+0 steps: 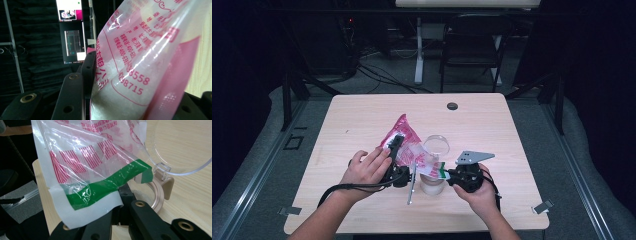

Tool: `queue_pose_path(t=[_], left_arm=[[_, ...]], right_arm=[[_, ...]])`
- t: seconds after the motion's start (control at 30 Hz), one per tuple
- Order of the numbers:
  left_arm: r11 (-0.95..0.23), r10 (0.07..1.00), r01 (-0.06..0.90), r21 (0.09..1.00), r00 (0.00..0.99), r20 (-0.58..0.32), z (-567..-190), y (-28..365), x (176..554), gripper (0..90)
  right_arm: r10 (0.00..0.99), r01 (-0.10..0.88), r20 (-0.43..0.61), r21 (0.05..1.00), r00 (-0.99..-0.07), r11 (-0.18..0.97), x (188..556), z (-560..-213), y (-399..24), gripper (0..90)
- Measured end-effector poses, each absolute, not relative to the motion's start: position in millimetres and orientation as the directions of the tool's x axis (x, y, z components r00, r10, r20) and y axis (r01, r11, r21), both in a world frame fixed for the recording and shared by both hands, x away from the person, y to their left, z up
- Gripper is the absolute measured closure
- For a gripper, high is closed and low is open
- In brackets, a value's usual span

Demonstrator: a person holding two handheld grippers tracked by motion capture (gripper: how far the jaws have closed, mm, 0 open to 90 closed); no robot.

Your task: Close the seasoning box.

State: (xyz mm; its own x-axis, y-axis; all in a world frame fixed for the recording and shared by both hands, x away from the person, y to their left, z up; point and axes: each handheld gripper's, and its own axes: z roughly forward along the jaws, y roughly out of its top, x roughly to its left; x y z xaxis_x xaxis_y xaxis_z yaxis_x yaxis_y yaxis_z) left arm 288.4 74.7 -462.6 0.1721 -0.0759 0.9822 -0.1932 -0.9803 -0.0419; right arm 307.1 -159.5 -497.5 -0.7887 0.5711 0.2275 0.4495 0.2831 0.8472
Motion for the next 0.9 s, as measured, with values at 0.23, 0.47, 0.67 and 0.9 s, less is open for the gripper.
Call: queue_pose_path(t=[0.23, 0.47, 0.67, 0.9], left_arm=[[-0.978, -0.092, -0.202, -0.057, 0.172, 0.981, -461.8, 72.8, 288.1, 61.1], [-0.976, -0.119, -0.201, -0.082, 0.18, 0.976, -459.8, 70.5, 288.0, 61.7], [-0.973, -0.137, -0.209, -0.1, 0.171, 0.976, -458.0, 68.3, 287.7, 62.7], [-0.972, -0.137, -0.213, -0.1, 0.163, 0.977, -459.1, 67.4, 285.9, 62.7]], right_arm=[[0.573, 0.45, 0.226, 0.846, -0.787, 0.284, 307.0, -497.6, -159.2, 90.0], [0.572, 0.451, 0.228, 0.846, -0.788, 0.285, 307.2, -497.6, -159.2, 90.0], [0.572, 0.451, 0.225, 0.844, -0.789, 0.29, 307.6, -497.4, -160.1, 90.0], [0.575, 0.456, 0.226, 0.841, -0.786, 0.292, 307.9, -497.2, -161.4, 90.0]])
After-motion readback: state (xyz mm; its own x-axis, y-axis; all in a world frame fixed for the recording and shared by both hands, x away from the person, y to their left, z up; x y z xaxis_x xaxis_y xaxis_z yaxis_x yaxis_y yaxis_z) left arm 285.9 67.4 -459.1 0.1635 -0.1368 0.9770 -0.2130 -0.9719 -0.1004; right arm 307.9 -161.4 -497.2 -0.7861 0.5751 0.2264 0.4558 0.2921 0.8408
